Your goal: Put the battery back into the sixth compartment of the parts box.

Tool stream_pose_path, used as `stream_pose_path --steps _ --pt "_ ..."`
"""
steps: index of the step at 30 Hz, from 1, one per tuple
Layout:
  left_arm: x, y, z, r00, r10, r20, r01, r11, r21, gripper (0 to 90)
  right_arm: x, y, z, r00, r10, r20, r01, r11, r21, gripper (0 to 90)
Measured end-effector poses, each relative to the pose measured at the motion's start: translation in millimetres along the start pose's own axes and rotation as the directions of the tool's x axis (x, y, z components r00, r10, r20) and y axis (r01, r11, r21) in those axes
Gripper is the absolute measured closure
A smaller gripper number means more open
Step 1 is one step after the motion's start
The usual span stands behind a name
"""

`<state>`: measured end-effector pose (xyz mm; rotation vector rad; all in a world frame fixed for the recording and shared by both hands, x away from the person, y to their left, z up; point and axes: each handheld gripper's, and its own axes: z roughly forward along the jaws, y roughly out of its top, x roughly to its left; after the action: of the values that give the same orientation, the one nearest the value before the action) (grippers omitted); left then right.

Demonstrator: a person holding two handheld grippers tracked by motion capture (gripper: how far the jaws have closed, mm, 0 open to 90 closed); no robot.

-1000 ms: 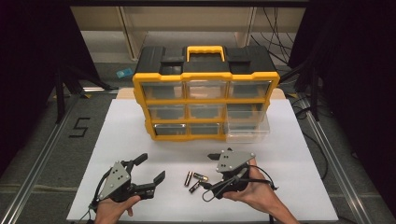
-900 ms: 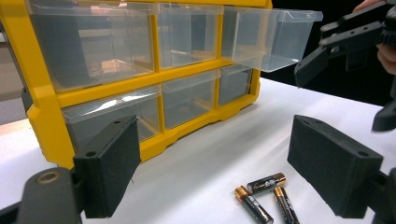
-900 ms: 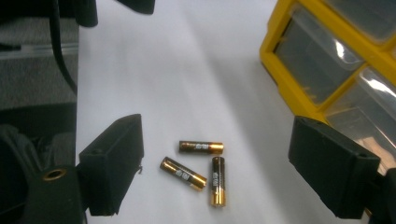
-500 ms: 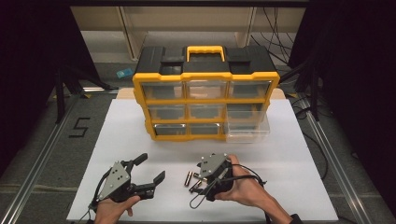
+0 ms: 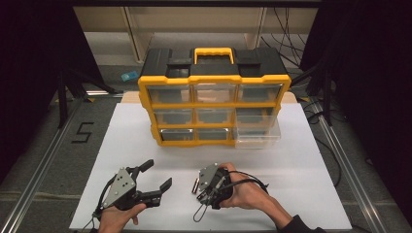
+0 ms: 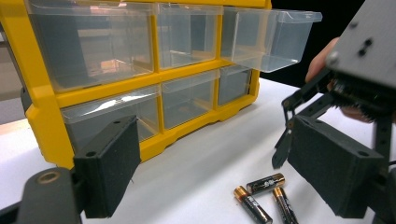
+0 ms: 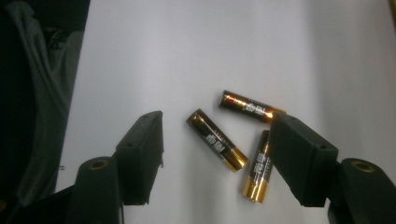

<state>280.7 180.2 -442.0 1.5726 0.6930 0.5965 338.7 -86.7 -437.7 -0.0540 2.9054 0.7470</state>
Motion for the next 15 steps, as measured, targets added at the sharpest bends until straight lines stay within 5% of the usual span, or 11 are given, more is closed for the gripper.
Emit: stream_pose_path --steps 9,15 --pt "-0.2 -0.3 0.3 1.0 -0.009 0.0 0.009 1.0 0.001 16.4 -8.0 0.7 19.1 0.9971 -0.048 -0.058 0.051 0.9973 0.053 45.1" --pt "-0.1 0.1 0.1 1.0 -0.004 0.002 0.004 1.0 -0.001 16.4 -8.6 0.5 28.7 0.9966 -0.033 -0.076 0.04 0.9945 0.097 50.4"
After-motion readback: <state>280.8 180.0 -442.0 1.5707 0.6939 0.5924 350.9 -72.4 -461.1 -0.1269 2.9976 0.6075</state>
